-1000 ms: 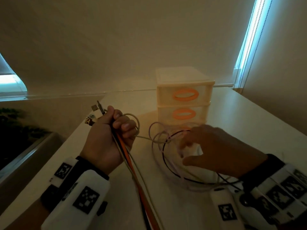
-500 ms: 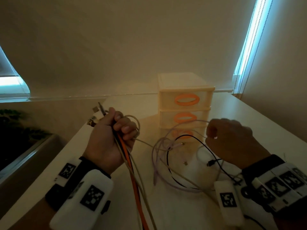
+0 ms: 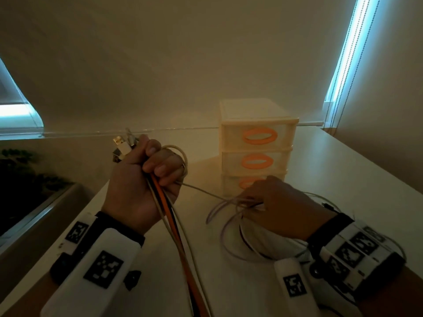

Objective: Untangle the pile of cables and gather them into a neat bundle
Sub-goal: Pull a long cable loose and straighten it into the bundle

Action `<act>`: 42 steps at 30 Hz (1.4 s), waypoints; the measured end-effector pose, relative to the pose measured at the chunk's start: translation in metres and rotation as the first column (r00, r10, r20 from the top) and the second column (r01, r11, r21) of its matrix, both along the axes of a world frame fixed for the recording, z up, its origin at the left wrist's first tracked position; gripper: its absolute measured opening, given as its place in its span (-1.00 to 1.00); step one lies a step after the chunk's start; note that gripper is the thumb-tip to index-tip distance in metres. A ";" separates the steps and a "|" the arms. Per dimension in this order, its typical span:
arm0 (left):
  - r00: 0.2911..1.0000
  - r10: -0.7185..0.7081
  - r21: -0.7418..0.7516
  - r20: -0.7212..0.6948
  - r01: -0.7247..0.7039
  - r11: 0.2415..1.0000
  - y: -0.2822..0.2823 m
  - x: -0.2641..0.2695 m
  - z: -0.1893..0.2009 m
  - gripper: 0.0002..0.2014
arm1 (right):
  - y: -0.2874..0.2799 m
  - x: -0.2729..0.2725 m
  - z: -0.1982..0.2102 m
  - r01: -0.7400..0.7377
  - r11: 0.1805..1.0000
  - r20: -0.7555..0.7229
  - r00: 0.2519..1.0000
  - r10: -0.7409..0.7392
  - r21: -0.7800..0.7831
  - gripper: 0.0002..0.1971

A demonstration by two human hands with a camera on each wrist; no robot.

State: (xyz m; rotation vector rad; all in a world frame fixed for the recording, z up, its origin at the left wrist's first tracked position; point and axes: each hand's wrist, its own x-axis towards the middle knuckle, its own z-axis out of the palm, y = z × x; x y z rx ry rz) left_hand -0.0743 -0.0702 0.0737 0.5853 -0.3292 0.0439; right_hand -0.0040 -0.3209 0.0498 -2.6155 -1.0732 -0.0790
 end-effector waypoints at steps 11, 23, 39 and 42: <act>0.996 0.042 -0.090 0.084 -0.034 0.995 0.036 -0.003 0.011 -0.60 | -0.031 0.009 0.008 0.347 0.926 -0.027 0.935 -0.355 -0.147 0.04; 0.993 0.116 -0.091 -0.004 -0.115 0.989 0.029 0.002 0.005 -0.57 | -0.041 -0.006 0.032 0.139 0.970 -0.098 0.988 -0.121 0.199 -0.48; 0.999 -0.046 0.057 0.008 0.045 0.997 -0.002 0.001 -0.002 -0.57 | 0.021 -0.001 -0.012 -0.150 0.983 -0.192 0.973 0.128 -0.103 -0.52; 0.997 -0.076 0.072 0.028 0.074 0.995 0.001 0.001 -0.002 -0.57 | 0.023 0.004 -0.018 -0.113 0.976 -0.167 0.983 0.081 -0.188 -0.58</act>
